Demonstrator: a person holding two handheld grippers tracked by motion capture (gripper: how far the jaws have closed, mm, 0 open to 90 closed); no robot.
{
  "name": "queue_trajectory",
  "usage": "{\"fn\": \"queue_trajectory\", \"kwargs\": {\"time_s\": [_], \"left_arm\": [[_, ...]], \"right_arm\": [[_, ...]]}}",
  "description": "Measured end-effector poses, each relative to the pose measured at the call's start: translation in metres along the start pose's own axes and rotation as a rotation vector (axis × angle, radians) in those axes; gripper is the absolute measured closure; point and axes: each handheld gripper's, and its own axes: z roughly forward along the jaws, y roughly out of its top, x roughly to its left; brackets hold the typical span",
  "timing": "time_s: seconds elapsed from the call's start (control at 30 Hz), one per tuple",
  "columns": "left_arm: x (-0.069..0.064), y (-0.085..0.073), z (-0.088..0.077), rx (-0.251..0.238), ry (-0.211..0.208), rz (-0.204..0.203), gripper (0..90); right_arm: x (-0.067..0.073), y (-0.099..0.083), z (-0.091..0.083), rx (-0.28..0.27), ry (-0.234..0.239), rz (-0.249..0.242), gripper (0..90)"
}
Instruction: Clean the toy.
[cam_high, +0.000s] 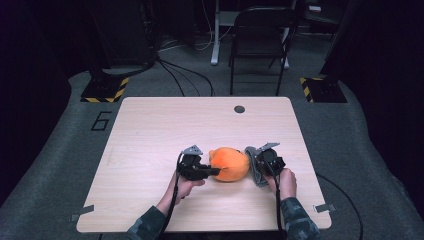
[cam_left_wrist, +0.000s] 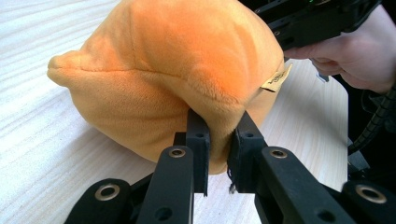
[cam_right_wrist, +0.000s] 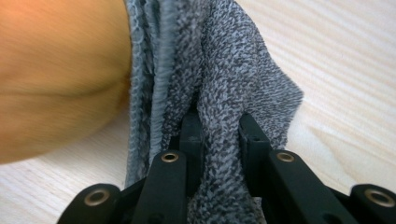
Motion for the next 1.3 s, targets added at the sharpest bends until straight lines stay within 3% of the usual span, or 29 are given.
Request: {"fn": "queue_trajectory", "kwargs": {"time_s": [0.17,0.23,0.37,0.5,0.63,0.8,0.87,0.97,1.03,1.17,1.3], "left_arm": [[0.0,0.0,0.0,0.002,0.0,0.0,80.1],[0.0,0.0,0.0,0.003,-0.001,0.0,80.0],[0.0,0.0,0.0,0.002,0.0,0.001,80.0],[-0.001,0.0,0.001,-0.002,0.001,-0.005,80.0],[0.0,0.0,0.0,0.0,0.002,-0.001,79.9],[0.0,0.0,0.0,0.001,0.001,0.007,79.9],[0.0,0.0,0.0,0.001,0.003,0.008,79.9],[0.0,0.0,-0.001,0.004,0.006,0.01,79.9],[0.0,0.0,-0.001,0.003,0.005,0.01,79.8],[-0.001,0.0,0.001,-0.003,0.002,0.005,79.6],[-0.001,-0.001,0.002,0.001,0.007,0.004,77.9]], "right_arm": [[-0.006,-0.002,-0.001,0.04,0.004,0.031,75.9],[-0.011,-0.001,-0.008,0.006,-0.014,0.02,75.9],[-0.017,0.005,-0.034,-0.064,-0.027,0.047,76.0],[-0.011,0.013,-0.064,-0.149,-0.031,0.043,76.0],[0.01,0.023,-0.086,-0.202,-0.008,-0.029,75.9],[0.058,0.033,-0.1,-0.253,0.047,-0.18,75.8],[0.076,0.036,-0.101,-0.261,0.063,-0.238,75.7],[0.089,0.036,-0.093,-0.232,0.052,-0.268,75.6],[0.084,0.033,-0.083,-0.206,0.025,-0.261,75.6],[0.061,0.028,-0.072,-0.188,0.061,-0.186,75.5],[0.055,0.026,-0.065,-0.179,0.06,-0.165,76.0]]}}
